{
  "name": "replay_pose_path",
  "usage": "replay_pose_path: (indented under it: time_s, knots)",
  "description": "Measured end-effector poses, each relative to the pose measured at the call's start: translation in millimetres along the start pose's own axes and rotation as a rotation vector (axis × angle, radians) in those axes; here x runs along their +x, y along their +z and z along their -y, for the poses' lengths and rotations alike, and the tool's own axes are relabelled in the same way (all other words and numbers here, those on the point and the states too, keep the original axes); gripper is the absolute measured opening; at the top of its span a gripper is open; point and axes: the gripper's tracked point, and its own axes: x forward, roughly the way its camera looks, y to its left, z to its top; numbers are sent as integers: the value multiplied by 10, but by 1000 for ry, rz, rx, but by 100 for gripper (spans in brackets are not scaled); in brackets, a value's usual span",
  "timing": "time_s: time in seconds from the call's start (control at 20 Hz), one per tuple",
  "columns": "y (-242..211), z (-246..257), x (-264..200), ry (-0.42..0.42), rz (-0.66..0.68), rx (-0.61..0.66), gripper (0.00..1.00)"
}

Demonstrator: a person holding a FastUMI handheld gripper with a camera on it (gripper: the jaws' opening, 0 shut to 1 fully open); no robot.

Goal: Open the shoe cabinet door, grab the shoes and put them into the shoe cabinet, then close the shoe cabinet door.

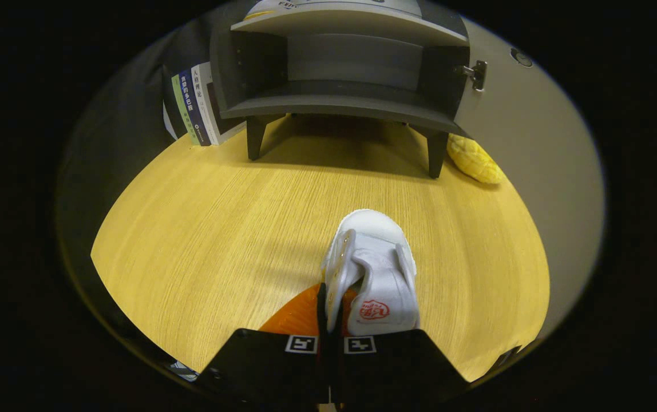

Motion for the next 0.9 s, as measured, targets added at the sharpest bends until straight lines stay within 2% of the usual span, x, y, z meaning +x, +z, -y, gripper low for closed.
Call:
replay_pose_path:
  time_s: [0.35,0.6,0.9]
  knots:
    - [658,165,-827,-44,161,-25,2]
    - [1411,149,-1540,-43,316,-41,2]
    - [2389,96,-2038,-29,461,-89,2]
